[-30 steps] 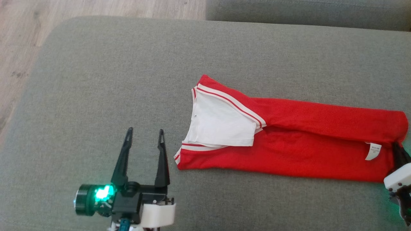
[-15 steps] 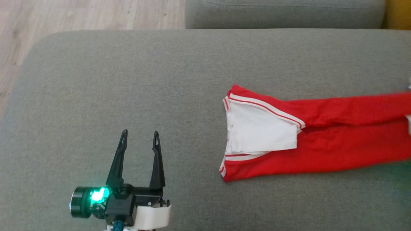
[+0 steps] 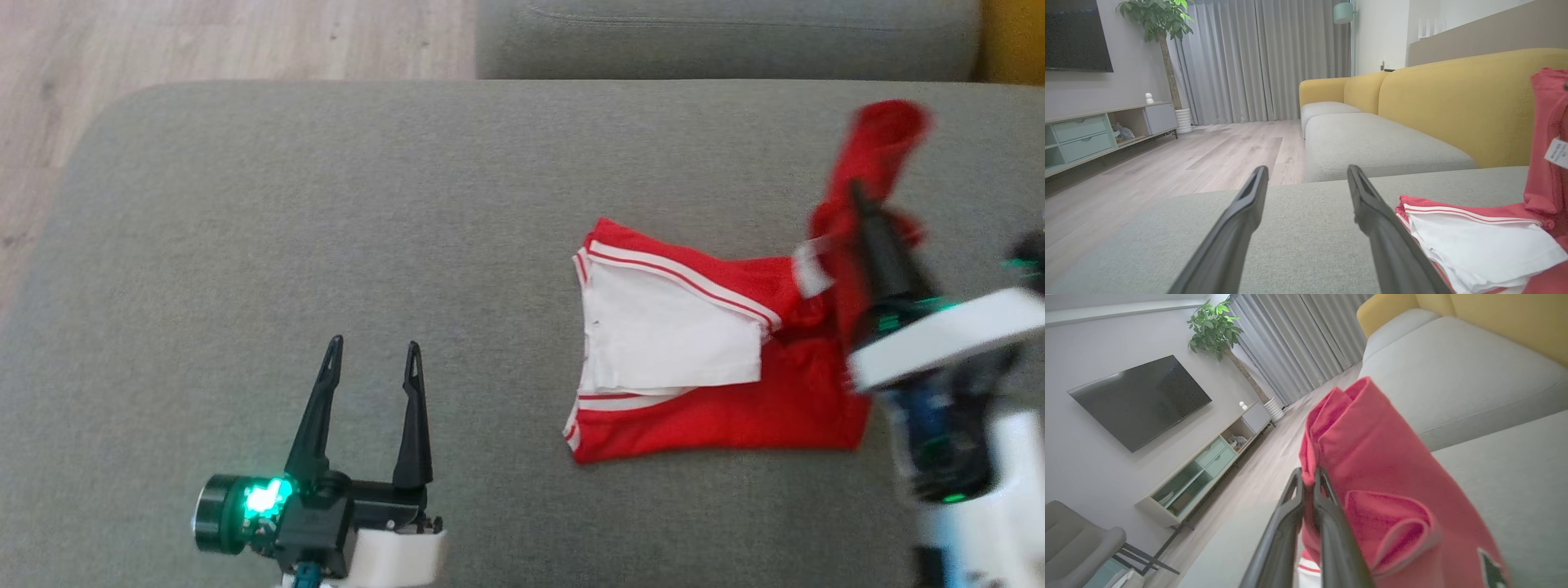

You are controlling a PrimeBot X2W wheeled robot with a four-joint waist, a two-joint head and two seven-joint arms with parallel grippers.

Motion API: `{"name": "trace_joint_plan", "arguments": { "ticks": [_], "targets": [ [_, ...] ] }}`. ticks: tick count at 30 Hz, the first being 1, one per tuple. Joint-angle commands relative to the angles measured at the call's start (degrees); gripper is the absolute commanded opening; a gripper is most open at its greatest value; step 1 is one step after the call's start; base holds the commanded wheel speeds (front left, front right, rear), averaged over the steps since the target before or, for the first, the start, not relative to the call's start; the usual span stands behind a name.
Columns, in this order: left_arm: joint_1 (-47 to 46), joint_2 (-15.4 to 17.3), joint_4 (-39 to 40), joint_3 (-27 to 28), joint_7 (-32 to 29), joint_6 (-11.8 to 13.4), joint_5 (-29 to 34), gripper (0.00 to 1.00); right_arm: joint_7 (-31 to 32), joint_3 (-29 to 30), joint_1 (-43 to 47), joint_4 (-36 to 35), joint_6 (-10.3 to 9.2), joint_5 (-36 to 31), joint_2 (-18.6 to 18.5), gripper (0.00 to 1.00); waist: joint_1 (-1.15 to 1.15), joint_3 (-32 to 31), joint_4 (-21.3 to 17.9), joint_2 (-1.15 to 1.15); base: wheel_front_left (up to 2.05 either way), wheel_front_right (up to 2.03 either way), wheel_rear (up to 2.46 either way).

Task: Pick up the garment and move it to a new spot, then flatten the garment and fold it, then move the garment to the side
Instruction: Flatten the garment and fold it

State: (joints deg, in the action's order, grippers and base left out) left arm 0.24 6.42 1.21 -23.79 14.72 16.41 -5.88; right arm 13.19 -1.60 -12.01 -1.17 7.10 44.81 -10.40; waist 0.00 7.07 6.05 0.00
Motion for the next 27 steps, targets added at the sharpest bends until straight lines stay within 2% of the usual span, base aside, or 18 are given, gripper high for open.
{"name": "trace_joint_plan", "arguments": {
  "ticks": [1, 3, 5, 7, 11, 18, 19, 20, 24, 27],
  "targets": [
    [-1.58, -0.63, 1.4, 2.3, 0.28, -0.35, 0.77, 1.0, 1.14, -1.55, 0.22, -2.54, 0.39, -2.21, 2.65, 0.0, 0.0, 0.24, 1.0, 0.0, 0.0, 0.0, 0.0],
    [-1.68, -0.93, 1.12, 2.39, 0.28, -0.87, 0.94, 1.0, 2.25, -2.65, 1.41, -2.39, 0.39, -4.59, 5.87, 0.0, 0.0, 0.38, 2.01, 0.0, 0.0, 0.0, 0.0],
    [-1.67, -1.28, 0.81, 2.58, 0.28, -1.19, 0.98, 1.0, 2.23, -3.64, 2.89, -1.49, 0.39, -5.85, 7.13, 0.0, 0.0, 0.41, 2.91, 0.0, 0.0, 0.0, 0.0],
    [-1.52, -1.6, 0.53, 2.69, 0.28, -1.57, 0.94, 1.0, 1.13, -5.25, 4.33, 0.02, 0.39, -5.97, 7.44, 0.0, 0.0, 0.44, 3.71, 0.0, 0.0, 0.0, 0.0],
    [-1.33, -2.1, 0.3, 2.88, 0.28, -2.15, 1.18, 1.0, -3.84, -11.81, 5.07, 3.77, 0.39, -2.19, 7.49, 0.0, 0.0, 0.53, 4.39, 0.0, 0.0, 0.0, 0.0],
    [-2.38, -2.84, -0.25, 2.48, 0.28, -3.23, 1.5, 1.0, -11.4, -19.1, -0.9, 13.78, 0.39, 0.35, 7.51, 0.0, 0.0, 1.08, 5.17, 0.0, 0.0, 0.0, 0.0],
    [-2.56, -2.9, -0.17, 2.48, 0.28, -3.33, 1.53, 1.0, -12.32, -19.85, -1.95, 15.07, 0.39, 0.93, 7.51, 0.54, 0.0, 1.27, 5.28, 0.0, 0.0, 0.0, 0.0],
    [-2.7, -2.96, -0.11, 2.52, 0.28, -3.42, 1.57, 1.0, -13.63, -20.28, -2.9, 16.2, 0.39, 1.75, 7.51, 1.0, 0.0, 1.41, 5.37, 0.0, 0.0, 0.0, 0.0],
    [-2.77, -3.14, -0.08, 2.84, 0.28, -3.67, 1.61, 1.0, -17.76, -21.7, -5.67, 18.86, 0.39, 4.72, 7.51, 1.0, 0.0, 1.59, 5.64, 0.0, 0.0, 0.0, 0.0],
    [-2.47, -3.22, -0.05, 3.32, 0.28, -3.64, 1.65, 1.0, -19.0, -19.92, -6.54, 19.38, 0.39, 4.09, 7.51, 1.0, 0.0, 1.27, 5.59, 0.0, 0.0, 0.0, 0.0]
  ]
}}
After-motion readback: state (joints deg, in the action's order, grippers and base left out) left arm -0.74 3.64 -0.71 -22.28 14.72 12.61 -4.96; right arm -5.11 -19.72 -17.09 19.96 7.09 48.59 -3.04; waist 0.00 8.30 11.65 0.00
